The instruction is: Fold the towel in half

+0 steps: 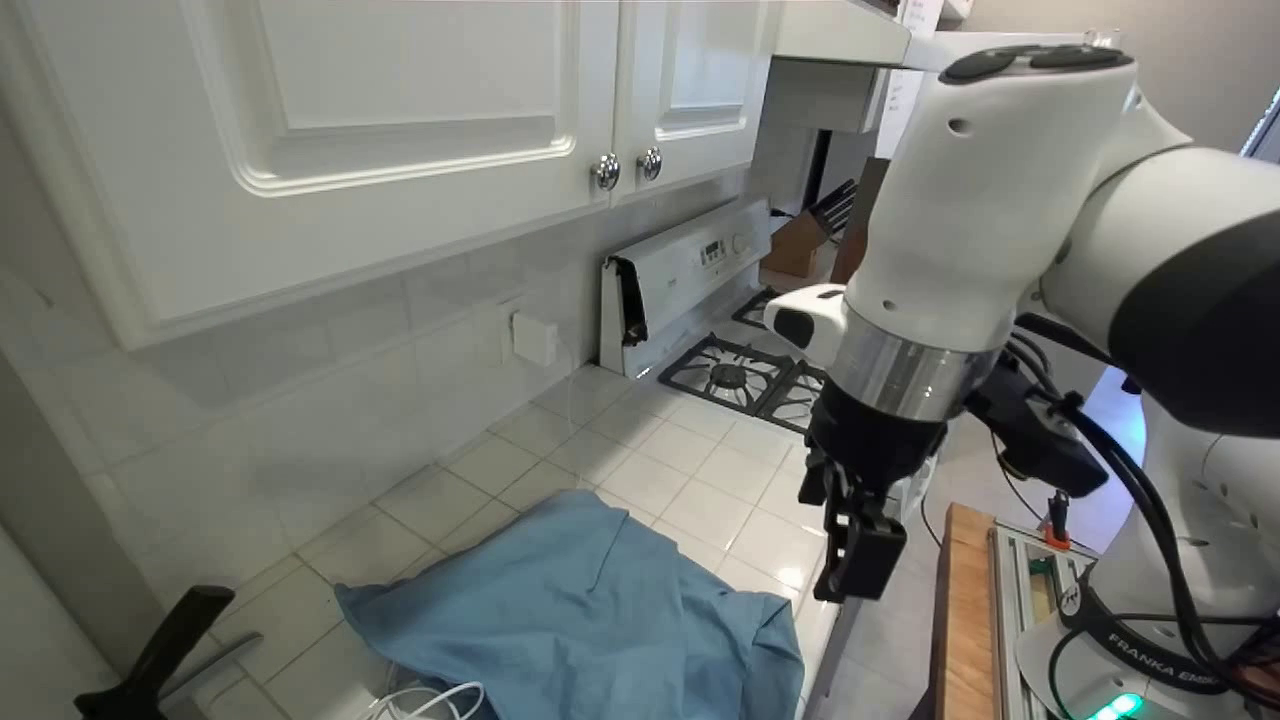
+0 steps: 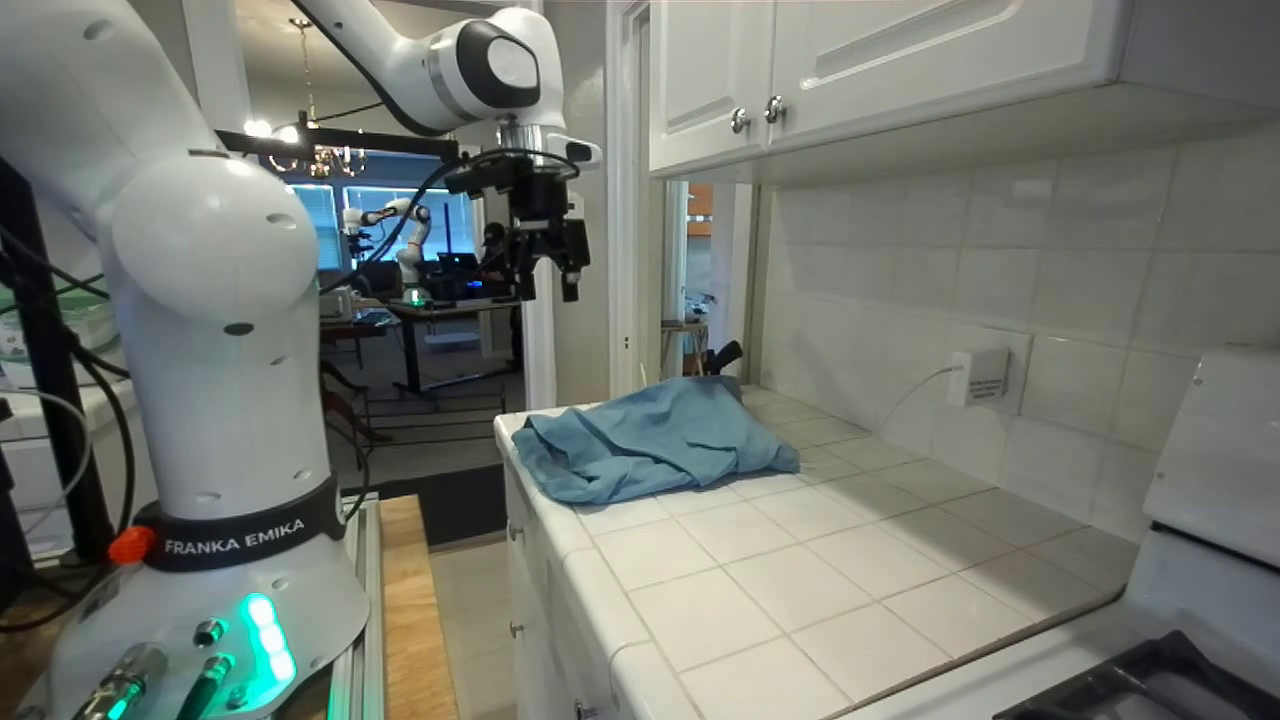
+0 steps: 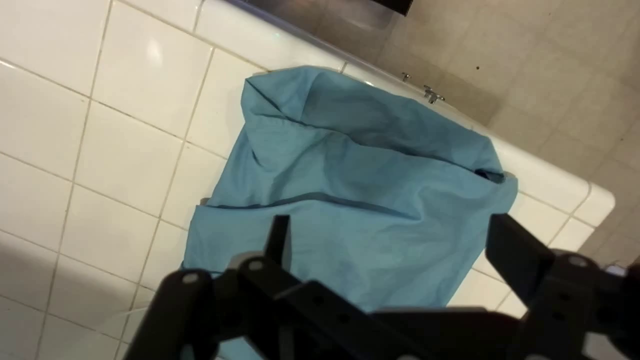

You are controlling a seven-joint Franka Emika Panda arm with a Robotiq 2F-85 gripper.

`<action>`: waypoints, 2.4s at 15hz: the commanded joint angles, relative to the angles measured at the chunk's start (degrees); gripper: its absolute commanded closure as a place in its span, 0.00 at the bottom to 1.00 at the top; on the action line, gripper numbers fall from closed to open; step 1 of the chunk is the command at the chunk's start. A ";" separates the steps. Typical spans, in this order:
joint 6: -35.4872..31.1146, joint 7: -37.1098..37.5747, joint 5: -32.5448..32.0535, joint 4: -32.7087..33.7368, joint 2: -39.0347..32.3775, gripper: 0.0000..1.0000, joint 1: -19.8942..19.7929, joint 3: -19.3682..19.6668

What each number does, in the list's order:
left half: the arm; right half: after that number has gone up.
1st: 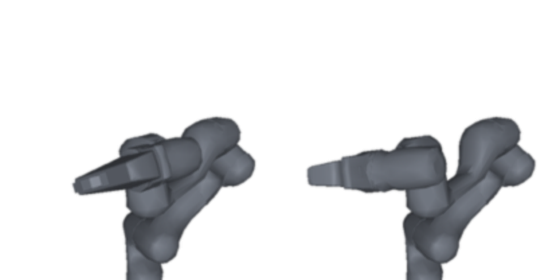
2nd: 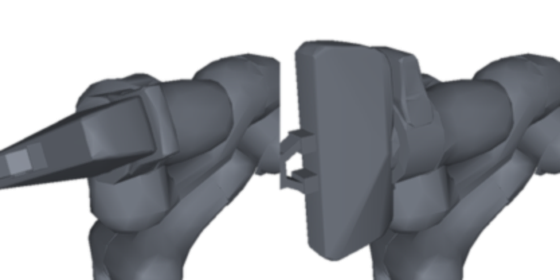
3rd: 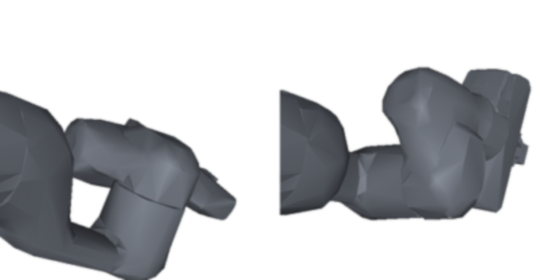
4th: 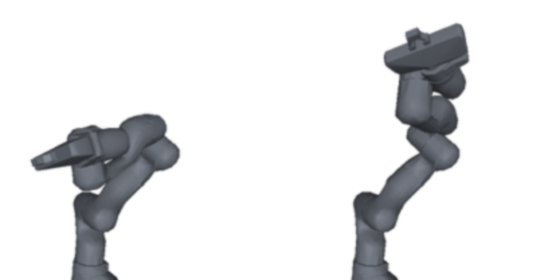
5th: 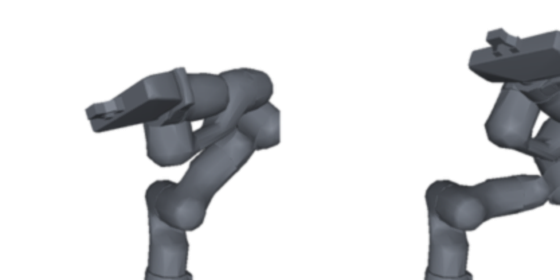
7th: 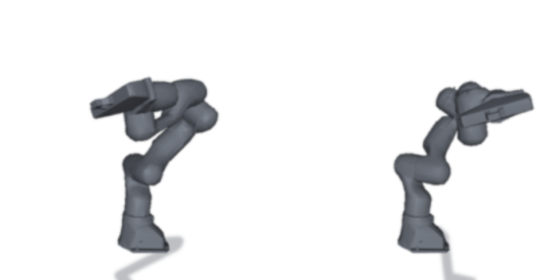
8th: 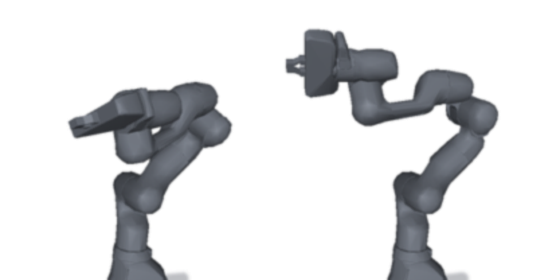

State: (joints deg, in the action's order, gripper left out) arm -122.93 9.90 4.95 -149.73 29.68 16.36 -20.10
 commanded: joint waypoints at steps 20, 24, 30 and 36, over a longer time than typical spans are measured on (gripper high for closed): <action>-24.05 25.72 -19.73 -2.20 -20.61 0.00 1.06 -21.49; -28.84 31.66 -34.59 -4.09 -22.68 0.00 -2.34 -26.22; -25.82 41.14 -56.54 -2.39 -26.20 0.00 -5.28 -29.14; -23.94 45.51 -61.97 -2.10 -27.68 0.00 -4.46 -29.92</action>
State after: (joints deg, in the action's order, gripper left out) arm -146.82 55.44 -57.04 -151.80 1.95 11.91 -50.04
